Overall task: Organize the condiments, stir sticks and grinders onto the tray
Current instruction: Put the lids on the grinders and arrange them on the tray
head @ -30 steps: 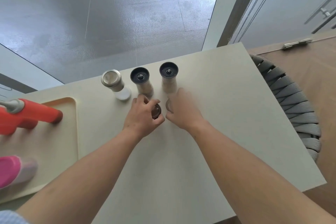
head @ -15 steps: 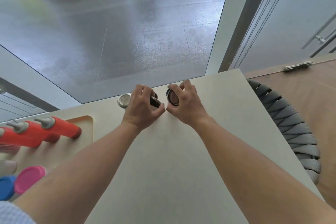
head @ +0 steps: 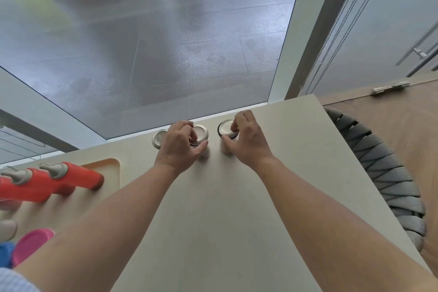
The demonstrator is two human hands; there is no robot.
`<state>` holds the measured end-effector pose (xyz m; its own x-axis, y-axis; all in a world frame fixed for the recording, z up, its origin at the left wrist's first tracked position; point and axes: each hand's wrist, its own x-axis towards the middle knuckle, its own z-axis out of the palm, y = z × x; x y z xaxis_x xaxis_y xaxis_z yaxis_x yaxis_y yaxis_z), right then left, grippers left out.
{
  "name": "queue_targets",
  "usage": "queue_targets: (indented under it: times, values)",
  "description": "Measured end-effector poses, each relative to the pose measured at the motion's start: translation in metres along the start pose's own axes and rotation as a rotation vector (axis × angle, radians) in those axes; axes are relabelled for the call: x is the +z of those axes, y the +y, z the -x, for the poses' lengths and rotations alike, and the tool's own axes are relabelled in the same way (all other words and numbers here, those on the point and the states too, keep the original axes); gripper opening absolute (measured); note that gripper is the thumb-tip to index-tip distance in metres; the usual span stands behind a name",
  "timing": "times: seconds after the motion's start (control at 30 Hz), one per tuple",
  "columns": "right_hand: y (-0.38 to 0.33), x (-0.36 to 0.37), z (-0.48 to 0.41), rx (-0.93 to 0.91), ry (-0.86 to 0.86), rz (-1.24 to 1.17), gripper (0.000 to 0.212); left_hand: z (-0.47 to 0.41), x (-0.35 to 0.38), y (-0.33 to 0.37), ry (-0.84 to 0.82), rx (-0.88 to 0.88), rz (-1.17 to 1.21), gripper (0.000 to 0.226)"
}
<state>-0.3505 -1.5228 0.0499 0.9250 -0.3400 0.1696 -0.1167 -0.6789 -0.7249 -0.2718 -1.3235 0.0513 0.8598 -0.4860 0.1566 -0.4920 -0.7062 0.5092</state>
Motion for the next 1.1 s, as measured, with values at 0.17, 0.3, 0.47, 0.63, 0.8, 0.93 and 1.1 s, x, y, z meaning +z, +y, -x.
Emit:
queue_targets:
  times: [0.17, 0.3, 0.47, 0.63, 0.8, 0.93, 1.1]
  values:
    - [0.009, 0.010, -0.001, 0.009, -0.001, 0.007, 0.034, -0.002, 0.005, -0.006, -0.004, 0.002, -0.027, 0.029]
    - [0.014, 0.016, -0.003, 0.006, -0.019, -0.013, 0.031, -0.005, 0.007, -0.007, 0.003, 0.000, -0.003, 0.032]
    - [0.014, 0.016, -0.006, 0.036, -0.063, -0.030, 0.052, -0.007, 0.008, -0.005, -0.010, -0.007, 0.051, 0.039]
    - [0.013, 0.012, -0.009, 0.028, -0.111, -0.015, 0.057, -0.006, 0.007, -0.006, 0.002, -0.056, 0.060, 0.041]
    - [0.010, 0.011, -0.013, 0.051, -0.157, 0.010, 0.063, -0.007, 0.005, -0.008, -0.043, -0.056, 0.051, 0.053]
    - [0.008, 0.011, -0.015, 0.052, -0.183, 0.030, 0.061, -0.011, 0.004, -0.011, -0.112, -0.057, 0.033, 0.060]
    - [0.006, 0.012, -0.016, 0.083, -0.195, 0.022, 0.062, -0.022, 0.006, -0.005, -0.180, -0.110, 0.003, 0.061]
